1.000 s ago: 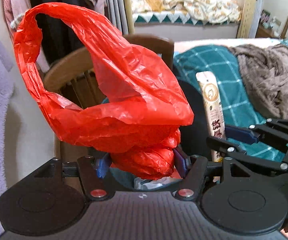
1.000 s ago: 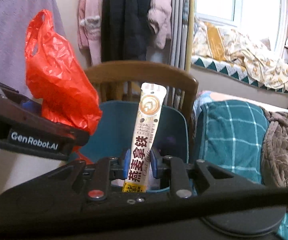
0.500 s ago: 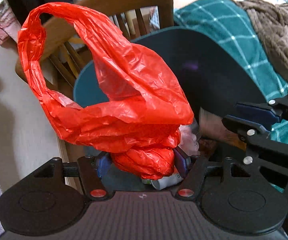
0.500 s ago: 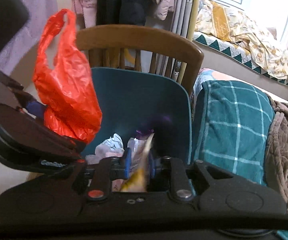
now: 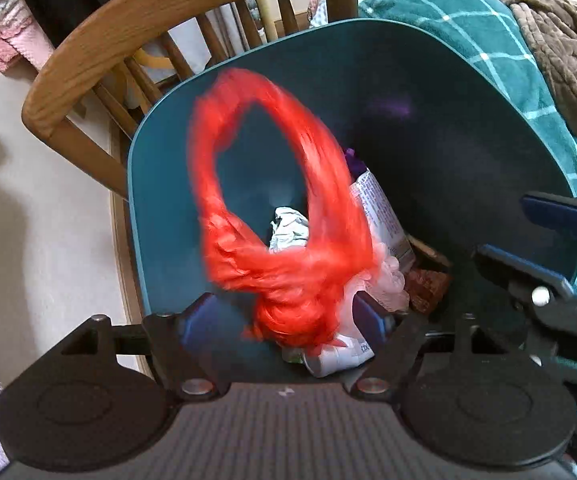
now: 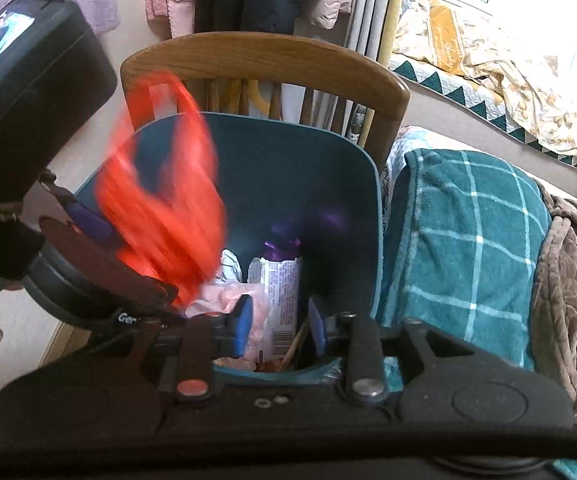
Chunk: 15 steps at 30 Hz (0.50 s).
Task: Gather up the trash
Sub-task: 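Lift both tools over the teal wastebasket and open both to drop the items, then withdraw both tools and lower them to the purple bag and green bottle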
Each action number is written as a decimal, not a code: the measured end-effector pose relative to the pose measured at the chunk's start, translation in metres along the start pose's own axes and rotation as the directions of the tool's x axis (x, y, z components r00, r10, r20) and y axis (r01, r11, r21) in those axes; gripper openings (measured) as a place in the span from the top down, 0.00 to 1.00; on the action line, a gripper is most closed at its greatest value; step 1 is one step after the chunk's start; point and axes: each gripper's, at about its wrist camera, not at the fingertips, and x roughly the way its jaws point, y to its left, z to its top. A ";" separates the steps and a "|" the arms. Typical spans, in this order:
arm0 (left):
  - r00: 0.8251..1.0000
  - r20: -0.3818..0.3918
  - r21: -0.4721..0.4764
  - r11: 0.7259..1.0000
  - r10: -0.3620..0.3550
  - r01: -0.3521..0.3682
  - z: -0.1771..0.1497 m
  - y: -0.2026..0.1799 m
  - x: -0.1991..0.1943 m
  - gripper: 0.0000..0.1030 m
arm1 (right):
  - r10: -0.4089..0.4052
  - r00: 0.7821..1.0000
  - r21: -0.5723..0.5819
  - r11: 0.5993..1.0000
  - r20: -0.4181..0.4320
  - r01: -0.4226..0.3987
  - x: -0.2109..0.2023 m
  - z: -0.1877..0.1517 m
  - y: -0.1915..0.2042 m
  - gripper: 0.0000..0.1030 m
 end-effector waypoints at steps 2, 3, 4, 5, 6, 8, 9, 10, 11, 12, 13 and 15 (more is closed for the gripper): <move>1.000 0.012 -0.016 1.000 -0.005 0.005 -0.002 0.001 -0.003 0.26 | 0.006 1.000 0.007 1.000 0.017 -0.006 -0.005 -0.002 -0.002 0.58; 1.000 0.023 -0.026 1.000 -0.007 0.007 -0.004 0.001 -0.006 0.24 | 0.009 1.000 0.008 1.000 0.026 -0.009 -0.008 -0.002 -0.002 0.56; 0.999 0.035 -0.034 0.999 -0.009 0.010 -0.005 0.001 -0.008 0.24 | 0.010 0.999 0.008 1.000 0.032 -0.010 -0.011 -0.003 -0.002 0.54; 0.999 0.048 -0.042 0.999 -0.015 0.017 -0.007 0.001 -0.012 0.24 | 0.012 0.999 0.007 1.000 0.038 -0.012 -0.015 -0.003 -0.002 0.53; 0.998 0.059 -0.047 0.999 -0.019 0.022 -0.009 0.002 -0.016 0.24 | 0.016 0.999 0.008 1.000 0.042 -0.017 -0.018 -0.003 -0.003 0.52; 0.996 0.084 -0.055 0.998 -0.018 0.023 -0.014 0.004 -0.025 0.24 | 0.022 0.998 0.010 1.000 0.053 -0.022 -0.026 -0.004 -0.002 0.49; 0.995 0.093 -0.057 0.998 -0.017 0.022 -0.016 0.004 -0.029 0.24 | 0.026 0.998 0.013 1.000 0.061 -0.026 -0.031 -0.005 -0.002 0.48; 0.995 0.103 -0.060 0.998 -0.015 0.022 -0.018 0.004 -0.032 0.24 | 0.030 0.997 0.015 0.999 0.067 -0.031 -0.034 -0.006 -0.002 0.46; 0.994 0.112 -0.064 0.998 -0.013 0.020 -0.021 0.005 -0.036 0.24 | 0.034 0.997 0.017 0.999 0.075 -0.035 -0.039 -0.006 -0.002 0.45; 0.992 0.122 -0.072 0.997 -0.011 0.019 -0.024 0.004 -0.041 0.24 | 0.037 0.996 0.018 0.999 0.081 -0.039 -0.043 -0.007 -0.001 0.45; 0.991 0.134 -0.080 0.997 -0.013 0.023 -0.026 0.004 -0.045 0.24 | 0.043 0.995 0.020 0.999 0.086 -0.045 -0.048 -0.009 -0.001 0.45; 0.987 0.161 -0.089 0.995 -0.020 0.035 -0.032 0.005 -0.056 0.24 | 0.049 0.994 0.022 0.998 0.097 -0.051 -0.057 -0.011 0.000 0.44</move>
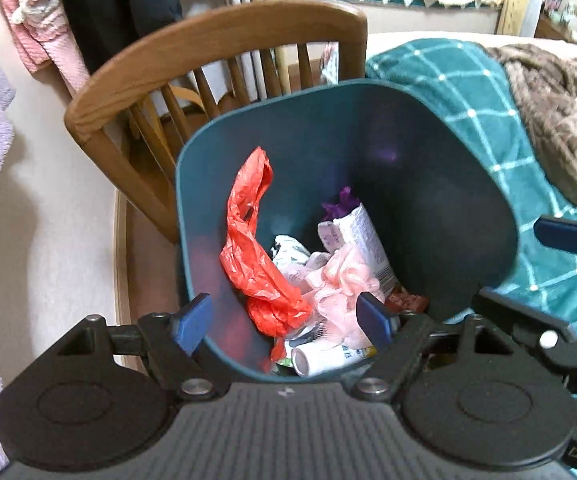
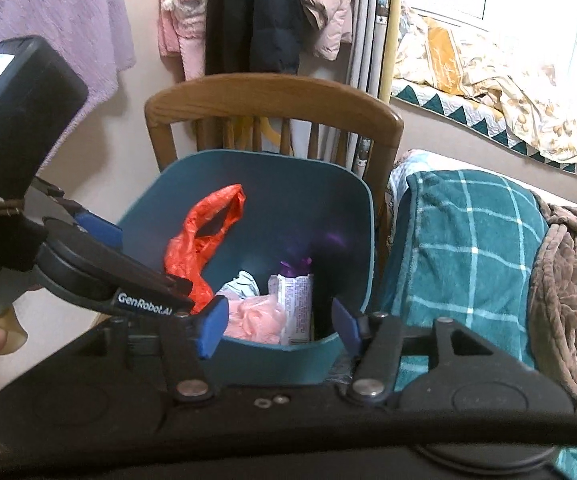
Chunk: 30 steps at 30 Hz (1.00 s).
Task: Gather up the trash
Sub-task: 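Withdraw both tools and lower them to the purple bag and green bottle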
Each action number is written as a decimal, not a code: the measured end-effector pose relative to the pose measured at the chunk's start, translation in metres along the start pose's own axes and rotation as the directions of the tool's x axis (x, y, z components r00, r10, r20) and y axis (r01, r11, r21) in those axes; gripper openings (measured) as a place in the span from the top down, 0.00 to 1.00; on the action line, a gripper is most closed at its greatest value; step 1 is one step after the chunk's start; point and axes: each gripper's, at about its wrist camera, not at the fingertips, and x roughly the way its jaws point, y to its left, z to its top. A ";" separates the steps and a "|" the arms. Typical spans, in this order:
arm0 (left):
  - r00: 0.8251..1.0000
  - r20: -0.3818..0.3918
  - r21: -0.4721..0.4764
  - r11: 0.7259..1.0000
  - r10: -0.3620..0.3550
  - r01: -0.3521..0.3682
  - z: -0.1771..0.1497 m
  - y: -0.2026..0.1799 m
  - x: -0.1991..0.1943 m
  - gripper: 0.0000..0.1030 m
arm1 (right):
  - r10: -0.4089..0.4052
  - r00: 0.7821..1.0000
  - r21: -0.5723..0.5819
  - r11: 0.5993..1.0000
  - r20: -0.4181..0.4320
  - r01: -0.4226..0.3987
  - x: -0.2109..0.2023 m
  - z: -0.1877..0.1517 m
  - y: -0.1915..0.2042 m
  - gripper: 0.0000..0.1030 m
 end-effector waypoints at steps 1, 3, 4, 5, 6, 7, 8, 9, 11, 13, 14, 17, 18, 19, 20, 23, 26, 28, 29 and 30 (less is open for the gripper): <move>1.000 0.010 0.000 1.000 -0.002 0.002 -0.002 0.000 -0.005 0.24 | 0.007 1.000 0.002 1.000 0.007 -0.007 -0.005 -0.001 0.001 0.41; 1.000 0.031 0.003 1.000 -0.004 0.004 -0.008 0.000 -0.017 0.24 | 0.020 1.000 0.001 1.000 0.022 -0.020 -0.016 -0.004 0.002 0.38; 0.999 0.042 0.004 1.000 -0.007 0.007 -0.013 0.000 -0.024 0.24 | 0.026 0.999 -0.002 1.000 0.029 -0.026 -0.021 -0.006 0.002 0.37; 0.999 0.052 0.003 1.000 -0.013 0.012 -0.017 0.001 -0.030 0.24 | 0.035 0.999 -0.004 0.999 0.036 -0.034 -0.027 -0.008 0.003 0.33; 0.998 0.062 -0.002 1.000 -0.019 0.019 -0.021 0.002 -0.036 0.24 | 0.042 0.998 -0.003 0.999 0.041 -0.042 -0.032 -0.010 0.003 0.31; 0.997 0.075 -0.010 1.000 -0.025 0.026 -0.026 0.003 -0.043 0.24 | 0.052 0.997 0.001 0.999 0.050 -0.053 -0.039 -0.012 0.003 0.30; 0.996 0.083 -0.017 0.999 -0.032 0.034 -0.031 0.005 -0.049 0.24 | 0.063 0.996 0.006 0.998 0.058 -0.063 -0.044 -0.015 0.002 0.30; 0.995 0.091 -0.025 0.999 -0.041 0.043 -0.037 0.007 -0.055 0.24 | 0.075 0.995 0.010 0.997 0.064 -0.076 -0.050 -0.018 0.002 0.29; 0.994 0.101 -0.030 0.998 -0.051 0.055 -0.049 0.011 -0.065 0.24 | 0.088 0.993 0.015 0.996 0.072 -0.090 -0.059 -0.024 0.002 0.25; 0.993 0.110 -0.036 0.998 -0.047 0.051 -0.063 0.013 -0.072 0.23 | 0.104 0.992 0.019 0.994 0.077 -0.106 -0.068 -0.032 0.004 0.24; 0.993 0.109 -0.042 0.998 -0.043 0.048 -0.069 0.014 -0.073 0.20 | 0.110 0.991 0.022 0.993 0.078 -0.112 -0.071 -0.037 0.004 0.22; 0.994 0.099 -0.070 0.996 -0.048 0.055 -0.091 0.019 -0.073 0.20 | 0.134 0.988 0.027 0.990 0.072 -0.136 -0.077 -0.053 0.007 0.18; 0.995 0.092 -0.077 0.996 -0.046 0.053 -0.099 0.021 -0.071 0.20 | 0.141 0.988 0.028 0.989 0.070 -0.143 -0.078 -0.058 0.008 0.17; 0.995 0.083 -0.086 0.995 -0.047 0.055 -0.107 0.022 -0.068 0.20 | 0.141 0.988 0.028 0.989 0.067 -0.143 -0.078 -0.064 0.010 0.15; 0.996 0.074 -0.096 0.994 -0.053 0.060 -0.114 0.023 -0.065 0.20 | 0.141 0.988 0.030 0.989 0.064 -0.143 -0.078 -0.070 0.011 0.13; 0.997 0.043 -0.143 0.987 -0.071 0.076 -0.140 0.029 -0.052 0.19 | 0.144 0.989 0.042 0.988 0.041 -0.146 -0.072 -0.092 0.015 0.08; 0.995 -0.009 -0.178 0.979 -0.098 0.095 -0.164 0.030 -0.030 0.07 | 0.144 0.989 0.063 0.987 0.010 -0.145 -0.060 -0.120 0.020 0.04; 0.993 -0.033 -0.210 0.972 -0.115 0.105 -0.183 0.031 -0.013 0.03 | 0.141 0.990 0.066 0.988 -0.018 -0.139 -0.049 -0.140 0.024 0.03; 0.992 -0.045 -0.221 0.970 -0.118 0.105 -0.191 0.031 -0.005 0.03 | 0.143 0.989 0.065 0.988 -0.034 -0.140 -0.042 -0.151 0.026 0.03; 0.991 -0.058 -0.227 0.969 -0.117 0.101 -0.199 0.030 0.005 0.03 | 0.151 0.987 0.063 0.987 -0.047 -0.148 -0.036 -0.161 0.028 0.03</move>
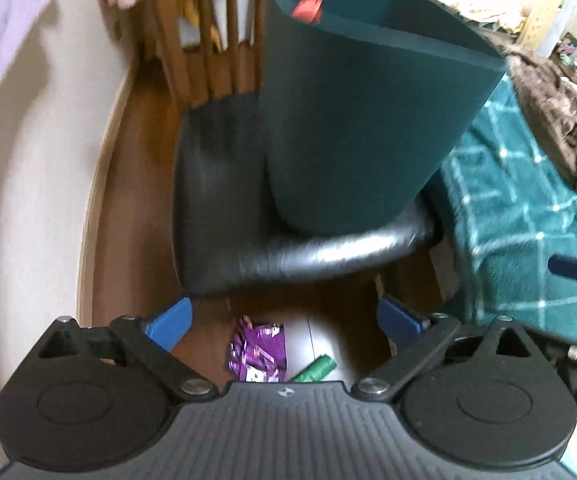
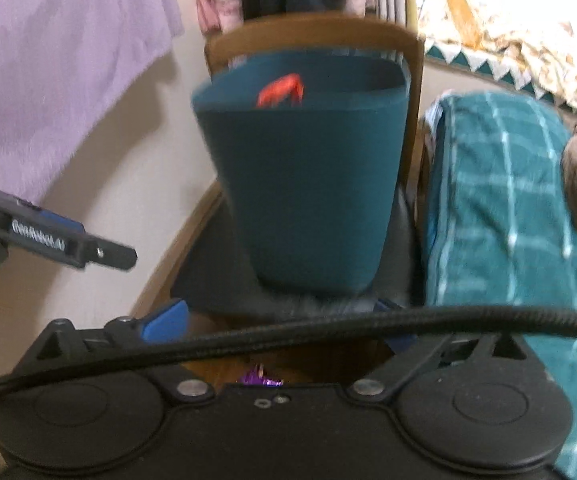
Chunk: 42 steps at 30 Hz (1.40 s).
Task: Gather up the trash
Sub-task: 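Withdraw both tools and lower them to the purple bag and green bottle, then grasp the purple chip bag with the left tool while the right grasps the green bottle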
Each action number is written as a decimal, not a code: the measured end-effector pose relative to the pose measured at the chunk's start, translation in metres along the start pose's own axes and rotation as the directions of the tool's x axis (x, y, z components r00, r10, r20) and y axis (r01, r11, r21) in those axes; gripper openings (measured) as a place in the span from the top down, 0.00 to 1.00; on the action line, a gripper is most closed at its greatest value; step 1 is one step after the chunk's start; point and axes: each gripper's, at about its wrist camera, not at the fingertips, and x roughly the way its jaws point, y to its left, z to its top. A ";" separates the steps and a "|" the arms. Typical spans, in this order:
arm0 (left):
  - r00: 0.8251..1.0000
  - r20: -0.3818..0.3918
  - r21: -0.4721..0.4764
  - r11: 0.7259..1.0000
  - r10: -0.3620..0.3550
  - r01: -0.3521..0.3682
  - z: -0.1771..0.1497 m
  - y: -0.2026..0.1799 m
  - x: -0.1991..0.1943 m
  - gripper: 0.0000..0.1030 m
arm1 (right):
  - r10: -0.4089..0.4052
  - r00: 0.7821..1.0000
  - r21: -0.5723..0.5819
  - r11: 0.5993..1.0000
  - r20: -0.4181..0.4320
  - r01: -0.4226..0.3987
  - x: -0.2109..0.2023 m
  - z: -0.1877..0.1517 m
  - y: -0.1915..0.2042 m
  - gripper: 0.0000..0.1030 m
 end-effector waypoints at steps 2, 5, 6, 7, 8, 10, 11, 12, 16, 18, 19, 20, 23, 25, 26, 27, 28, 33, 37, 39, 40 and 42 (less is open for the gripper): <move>1.000 -0.017 -0.003 1.000 0.012 -0.012 -0.016 0.002 0.020 0.03 | 0.021 0.999 -0.009 1.000 -0.039 -0.021 0.017 -0.022 0.000 0.02; 0.998 -0.060 -0.014 0.999 0.031 -0.032 -0.036 0.008 0.057 0.03 | 0.024 0.994 0.014 1.000 -0.103 -0.022 0.047 -0.055 -0.002 0.02; 0.997 -0.073 -0.018 0.999 0.034 -0.035 -0.042 0.009 0.070 0.03 | 0.020 0.992 0.023 1.000 -0.127 -0.017 0.058 -0.066 -0.003 0.02; 0.996 -0.086 -0.021 0.999 0.040 -0.042 -0.050 0.011 0.085 0.03 | 0.015 0.989 0.029 1.000 -0.148 -0.010 0.069 -0.076 -0.004 0.02; 0.994 -0.096 -0.022 0.999 0.046 -0.048 -0.056 0.012 0.099 0.03 | 0.011 0.986 0.035 0.999 -0.169 -0.006 0.079 -0.086 -0.005 0.02; 0.989 -0.136 -0.014 0.998 0.062 -0.065 -0.069 0.014 0.132 0.03 | 0.000 0.979 0.041 0.999 -0.204 0.009 0.103 -0.106 -0.008 0.02; 0.985 -0.160 -0.014 0.998 0.064 -0.067 -0.076 0.015 0.148 0.03 | -0.007 0.975 0.042 0.999 -0.224 0.017 0.116 -0.116 -0.009 0.03; 0.982 -0.179 -0.019 0.998 0.058 -0.062 -0.082 0.016 0.162 0.03 | -0.013 0.971 0.043 0.999 -0.238 0.024 0.128 -0.125 -0.011 0.03; 0.971 -0.232 -0.023 0.998 0.055 -0.062 -0.116 0.022 0.223 0.03 | -0.039 0.957 0.061 0.996 -0.286 0.059 0.181 -0.162 -0.019 0.03; 0.963 -0.255 -0.016 0.995 0.088 -0.095 -0.132 0.027 0.258 0.03 | -0.045 0.951 0.080 0.994 -0.307 0.073 0.208 -0.181 -0.024 0.03; 0.959 -0.266 -0.017 0.995 0.093 -0.102 -0.139 0.030 0.273 0.03 | -0.046 0.947 0.088 0.993 -0.317 0.077 0.219 -0.190 -0.025 0.04; 0.956 -0.277 -0.020 0.995 0.092 -0.102 -0.146 0.032 0.289 0.03 | -0.050 0.943 0.097 0.992 -0.328 0.086 0.233 -0.200 -0.027 0.04; 0.948 -0.309 -0.045 0.995 0.074 -0.093 -0.164 0.048 0.336 0.03 | -0.056 0.929 0.142 0.983 -0.366 0.115 0.273 -0.229 -0.033 0.04; 0.942 -0.330 -0.060 0.994 0.064 -0.088 -0.173 0.058 0.366 0.03 | -0.054 0.920 0.193 0.971 -0.389 0.139 0.299 -0.249 -0.037 0.06; 0.938 -0.343 -0.071 0.994 0.052 -0.081 -0.176 0.063 0.381 0.03 | -0.054 0.916 0.223 0.963 -0.398 0.154 0.311 -0.259 -0.039 0.07; 0.935 -0.353 -0.078 0.994 0.047 -0.080 -0.179 0.068 0.394 0.03 | -0.050 0.911 0.258 0.952 -0.409 0.167 0.325 -0.270 -0.042 0.08; 0.933 -0.359 -0.081 0.994 0.036 -0.070 -0.181 0.073 0.407 0.03 | -0.047 0.908 0.285 0.942 -0.417 0.179 0.336 -0.279 -0.043 0.09; 0.924 -0.381 -0.013 1.000 0.017 -0.024 -0.191 0.088 0.467 0.03 | -0.052 0.894 0.342 0.913 -0.446 0.224 0.389 -0.319 -0.047 0.10; 0.915 -0.403 0.001 1.000 0.016 -0.017 -0.198 0.105 0.507 0.03 | -0.044 0.886 0.357 0.905 -0.461 0.230 0.423 -0.336 -0.051 0.11; 0.909 -0.417 -0.027 0.999 0.004 -0.017 -0.202 0.115 0.525 0.03 | -0.034 0.885 0.378 0.896 -0.464 0.233 0.437 -0.343 -0.054 0.12; 0.908 -0.420 -0.042 0.999 -0.008 -0.010 -0.204 0.119 0.531 0.03 | -0.030 0.886 0.391 0.890 -0.464 0.234 0.442 -0.343 -0.053 0.12; 0.904 -0.426 -0.085 0.996 -0.043 0.008 -0.207 0.127 0.542 0.03 | -0.018 0.886 0.420 0.876 -0.464 0.238 0.454 -0.344 -0.056 0.12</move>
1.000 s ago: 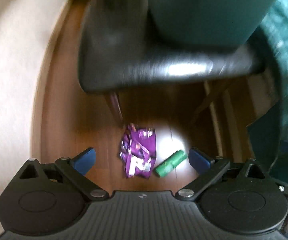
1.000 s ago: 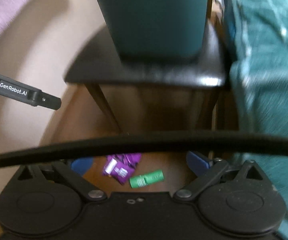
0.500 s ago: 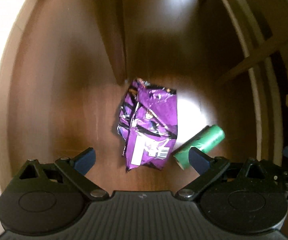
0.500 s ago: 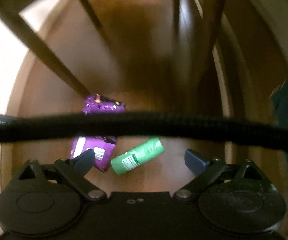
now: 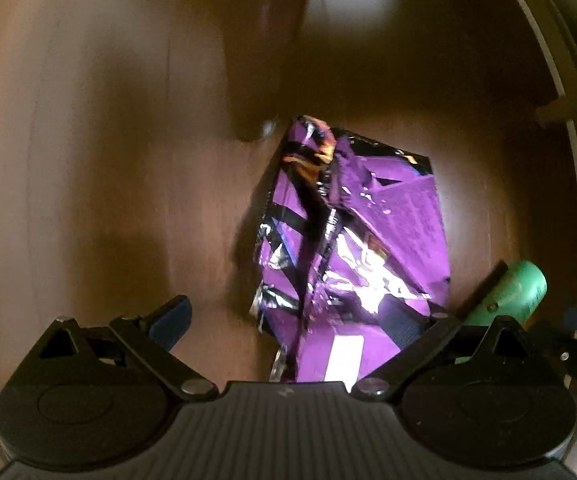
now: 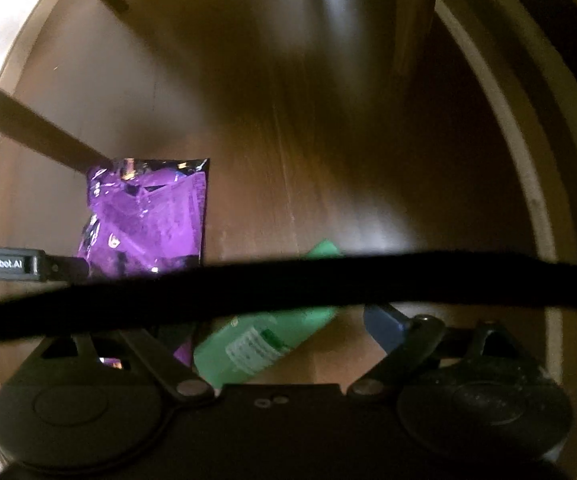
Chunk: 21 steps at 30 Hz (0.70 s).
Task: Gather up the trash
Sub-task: 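Grasp the purple chip bag with the left tool while the right grasps the green bottle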
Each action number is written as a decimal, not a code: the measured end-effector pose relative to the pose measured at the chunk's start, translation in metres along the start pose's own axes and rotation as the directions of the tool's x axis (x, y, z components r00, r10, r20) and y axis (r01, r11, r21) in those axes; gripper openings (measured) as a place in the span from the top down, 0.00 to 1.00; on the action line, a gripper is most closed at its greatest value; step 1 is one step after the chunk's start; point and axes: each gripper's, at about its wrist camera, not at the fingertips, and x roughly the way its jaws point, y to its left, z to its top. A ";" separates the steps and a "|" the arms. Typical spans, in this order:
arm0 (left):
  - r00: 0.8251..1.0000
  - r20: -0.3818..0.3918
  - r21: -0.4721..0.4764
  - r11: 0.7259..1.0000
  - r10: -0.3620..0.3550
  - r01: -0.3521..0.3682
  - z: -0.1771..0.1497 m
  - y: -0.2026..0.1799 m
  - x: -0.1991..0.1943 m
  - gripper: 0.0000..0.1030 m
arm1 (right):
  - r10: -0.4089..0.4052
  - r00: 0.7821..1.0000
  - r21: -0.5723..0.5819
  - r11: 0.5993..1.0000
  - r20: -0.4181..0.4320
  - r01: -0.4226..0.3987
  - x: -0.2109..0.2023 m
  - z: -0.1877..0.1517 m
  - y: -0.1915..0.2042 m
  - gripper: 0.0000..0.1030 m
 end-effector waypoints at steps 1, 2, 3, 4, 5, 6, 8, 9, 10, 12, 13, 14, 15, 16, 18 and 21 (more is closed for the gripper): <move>1.000 -0.010 -0.016 1.000 -0.023 0.023 0.001 0.003 0.006 0.03 | 0.008 1.000 0.024 1.000 -0.005 -0.008 0.006 0.002 0.002 0.12; 0.999 -0.019 -0.032 0.999 -0.040 0.039 0.002 0.007 0.012 0.03 | 0.015 1.000 0.045 0.999 -0.013 -0.014 0.011 0.002 0.001 0.12; 0.999 -0.023 -0.041 0.998 -0.045 0.045 0.002 0.009 0.018 0.03 | 0.022 0.999 0.067 0.998 -0.024 -0.020 0.018 0.002 0.000 0.12; 0.998 -0.024 -0.048 0.998 -0.053 0.052 0.002 0.011 0.022 0.03 | 0.024 0.999 0.082 0.996 -0.030 -0.022 0.022 0.003 0.000 0.12; 0.998 -0.025 -0.053 0.997 -0.057 0.056 0.002 0.012 0.026 0.03 | 0.026 0.999 0.099 0.995 -0.035 -0.022 0.026 0.002 -0.001 0.12; 0.998 -0.021 -0.062 0.996 -0.062 0.061 0.002 0.013 0.029 0.03 | 0.028 0.999 0.119 0.993 -0.042 -0.023 0.031 0.001 -0.002 0.12; 0.997 -0.012 -0.094 0.993 -0.078 0.076 0.005 0.016 0.034 0.03 | 0.023 0.998 0.150 0.989 -0.050 -0.015 0.037 0.000 -0.004 0.13; 0.997 -0.007 -0.113 0.990 -0.082 0.081 0.006 0.019 0.036 0.03 | 0.022 0.998 0.167 0.986 -0.054 -0.013 0.041 0.000 -0.005 0.13; 0.996 0.002 -0.135 0.987 -0.088 0.087 0.008 0.022 0.037 0.03 | 0.024 0.998 0.177 0.984 -0.059 -0.013 0.045 0.000 -0.006 0.15; 0.995 0.015 -0.155 0.983 -0.097 0.098 0.011 0.025 0.036 0.03 | 0.017 0.998 0.190 0.982 -0.063 -0.005 0.049 0.000 -0.007 0.16; 0.996 0.017 -0.146 0.985 -0.090 0.091 0.012 0.024 0.034 0.03 | 0.017 0.998 0.193 0.981 -0.063 -0.004 0.051 0.000 -0.007 0.16; 0.996 0.035 -0.134 0.987 -0.085 0.089 0.013 0.024 0.027 0.03 | 0.018 0.998 0.195 0.981 -0.064 -0.005 0.053 0.000 -0.007 0.16; 0.994 0.061 -0.126 0.987 -0.091 0.098 0.012 0.025 0.018 0.03 | 0.023 0.998 0.199 0.980 -0.065 -0.010 0.053 0.000 -0.007 0.16; 0.991 0.083 -0.112 0.987 -0.105 0.114 0.009 0.027 0.010 0.03 | 0.033 0.997 0.203 0.979 -0.065 -0.019 0.055 0.001 -0.007 0.17; 0.988 0.118 -0.064 0.992 -0.104 0.112 0.006 0.032 -0.004 0.03 | 0.046 0.997 0.206 0.978 -0.067 -0.032 0.052 0.001 -0.011 0.17; 0.994 0.084 -0.046 0.996 -0.074 0.078 0.008 0.041 0.001 0.03 | 0.058 0.996 0.190 0.981 -0.074 -0.043 0.054 0.001 -0.009 0.17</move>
